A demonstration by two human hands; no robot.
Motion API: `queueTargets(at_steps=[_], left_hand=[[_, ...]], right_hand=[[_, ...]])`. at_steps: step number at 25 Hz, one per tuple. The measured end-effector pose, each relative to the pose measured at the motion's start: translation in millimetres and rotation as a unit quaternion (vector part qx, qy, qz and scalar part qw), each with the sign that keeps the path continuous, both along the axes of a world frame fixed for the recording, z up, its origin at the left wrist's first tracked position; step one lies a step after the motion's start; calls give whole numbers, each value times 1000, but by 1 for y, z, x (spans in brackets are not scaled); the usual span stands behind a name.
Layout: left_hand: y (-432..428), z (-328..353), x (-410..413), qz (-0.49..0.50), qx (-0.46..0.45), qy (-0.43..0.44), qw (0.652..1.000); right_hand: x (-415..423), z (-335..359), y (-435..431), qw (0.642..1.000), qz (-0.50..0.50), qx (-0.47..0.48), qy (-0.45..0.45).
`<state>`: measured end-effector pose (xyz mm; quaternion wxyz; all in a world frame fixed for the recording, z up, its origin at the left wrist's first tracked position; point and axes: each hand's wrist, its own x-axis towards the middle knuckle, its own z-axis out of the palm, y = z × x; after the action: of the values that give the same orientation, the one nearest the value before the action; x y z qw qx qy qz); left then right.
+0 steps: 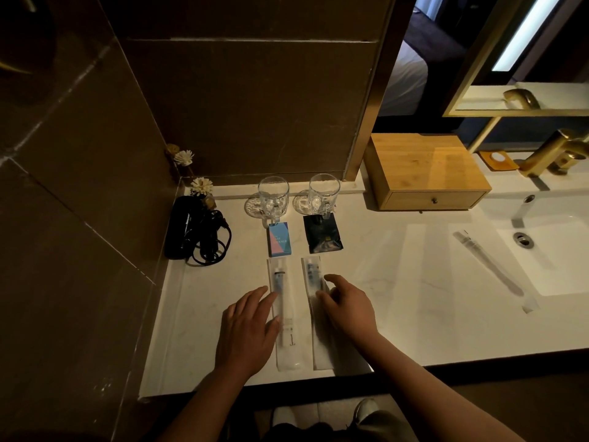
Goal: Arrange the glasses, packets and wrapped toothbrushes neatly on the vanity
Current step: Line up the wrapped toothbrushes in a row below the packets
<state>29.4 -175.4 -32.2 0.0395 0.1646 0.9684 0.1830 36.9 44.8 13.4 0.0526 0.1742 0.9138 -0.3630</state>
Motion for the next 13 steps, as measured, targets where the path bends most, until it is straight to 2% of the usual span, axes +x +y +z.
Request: queueTargets(at_steps=[3,6,10,13], left_hand=[[-2,2,-4,36,16,8,999],[-3,3,-24,69,-12,19,997],[5,-3,-37,104,-37,41,993],[9,-12,-37,110,-63,56,990]], right_hand=[[17,8,22,999,-29,-34,22],[29,17,65,997,-60,-16,40],[31,18,152,989,-118,74,48],[29,21,226,972,-145,182,39]])
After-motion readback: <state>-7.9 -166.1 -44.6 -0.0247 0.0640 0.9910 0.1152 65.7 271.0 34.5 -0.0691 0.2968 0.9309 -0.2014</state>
